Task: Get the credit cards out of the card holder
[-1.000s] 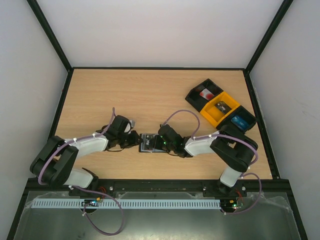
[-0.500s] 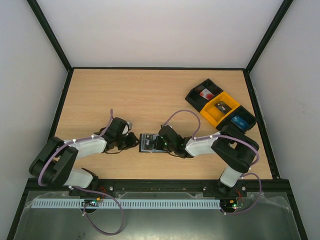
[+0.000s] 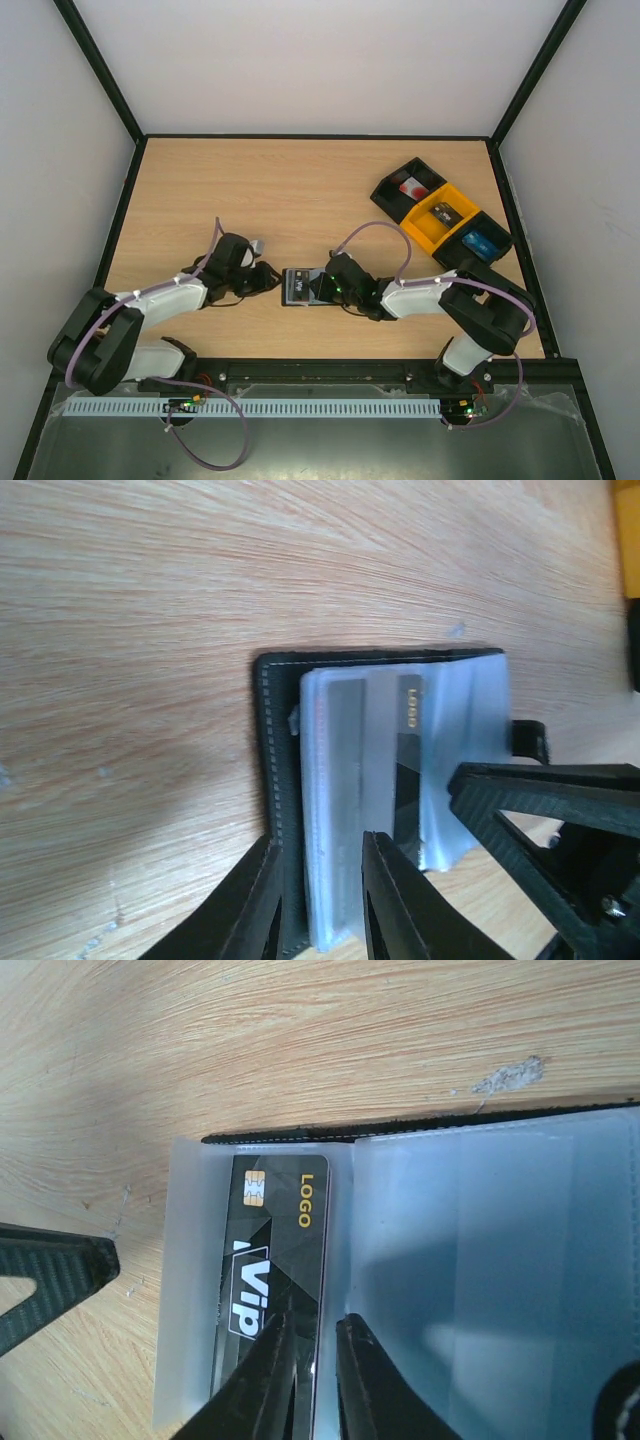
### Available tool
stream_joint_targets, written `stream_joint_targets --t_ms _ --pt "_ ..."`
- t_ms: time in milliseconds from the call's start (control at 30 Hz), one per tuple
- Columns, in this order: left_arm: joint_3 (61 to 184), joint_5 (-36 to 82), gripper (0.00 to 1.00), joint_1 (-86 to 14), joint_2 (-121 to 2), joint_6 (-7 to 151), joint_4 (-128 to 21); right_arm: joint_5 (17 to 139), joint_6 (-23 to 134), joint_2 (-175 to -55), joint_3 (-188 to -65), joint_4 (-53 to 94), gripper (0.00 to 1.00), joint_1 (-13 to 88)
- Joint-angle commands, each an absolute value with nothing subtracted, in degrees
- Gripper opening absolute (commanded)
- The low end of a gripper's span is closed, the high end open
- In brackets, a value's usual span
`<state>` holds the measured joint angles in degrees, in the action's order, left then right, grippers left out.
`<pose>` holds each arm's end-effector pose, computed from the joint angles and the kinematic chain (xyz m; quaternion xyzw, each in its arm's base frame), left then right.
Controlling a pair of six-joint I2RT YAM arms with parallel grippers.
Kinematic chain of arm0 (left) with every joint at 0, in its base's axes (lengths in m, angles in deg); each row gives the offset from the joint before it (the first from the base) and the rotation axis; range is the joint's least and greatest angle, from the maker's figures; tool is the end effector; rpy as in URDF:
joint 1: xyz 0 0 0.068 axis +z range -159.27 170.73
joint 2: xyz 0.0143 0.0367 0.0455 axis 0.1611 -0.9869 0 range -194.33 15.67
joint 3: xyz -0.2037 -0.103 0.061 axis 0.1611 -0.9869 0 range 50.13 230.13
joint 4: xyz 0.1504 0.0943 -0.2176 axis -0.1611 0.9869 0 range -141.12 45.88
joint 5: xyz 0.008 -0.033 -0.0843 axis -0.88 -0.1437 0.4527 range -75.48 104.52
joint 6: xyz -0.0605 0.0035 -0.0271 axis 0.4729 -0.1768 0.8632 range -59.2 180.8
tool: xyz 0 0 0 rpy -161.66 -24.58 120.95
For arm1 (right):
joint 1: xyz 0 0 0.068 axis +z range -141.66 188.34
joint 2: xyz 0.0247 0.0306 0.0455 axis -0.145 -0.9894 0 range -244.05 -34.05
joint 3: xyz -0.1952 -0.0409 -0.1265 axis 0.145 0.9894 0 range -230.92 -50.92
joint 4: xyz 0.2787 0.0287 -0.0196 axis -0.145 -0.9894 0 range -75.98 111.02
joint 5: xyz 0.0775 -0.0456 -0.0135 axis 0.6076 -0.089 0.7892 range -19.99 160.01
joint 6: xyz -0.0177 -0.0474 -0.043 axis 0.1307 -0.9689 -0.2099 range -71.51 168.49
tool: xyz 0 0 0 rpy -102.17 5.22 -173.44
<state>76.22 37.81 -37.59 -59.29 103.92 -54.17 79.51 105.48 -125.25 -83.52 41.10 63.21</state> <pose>0.2248 -0.1447 0.0835 -0.0416 0.9097 -0.3669 0.1899 0.1729 0.2610 0.0656 -0.0194 0.8982 0.4003 0.1807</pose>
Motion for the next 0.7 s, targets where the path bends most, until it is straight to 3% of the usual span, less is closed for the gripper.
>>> stream_joint_targets --t_ms 0,233,533,667 --pt "74.87 41.82 0.23 -37.74 -57.26 104.92 -57.6 79.06 106.23 -124.47 -83.98 42.34 0.17 63.41" --pt "74.92 44.37 0.13 -37.81 -61.62 105.04 -62.1 78.49 105.53 -127.86 -86.93 41.34 0.29 63.44" --pt "74.38 37.97 0.06 -38.39 -65.02 104.45 -61.57 76.85 104.4 -130.65 -88.24 38.84 0.29 63.44" --pt "75.57 34.76 0.05 -38.54 -66.28 101.98 -57.92 73.79 102.73 -130.14 -88.43 35.87 0.25 63.44"
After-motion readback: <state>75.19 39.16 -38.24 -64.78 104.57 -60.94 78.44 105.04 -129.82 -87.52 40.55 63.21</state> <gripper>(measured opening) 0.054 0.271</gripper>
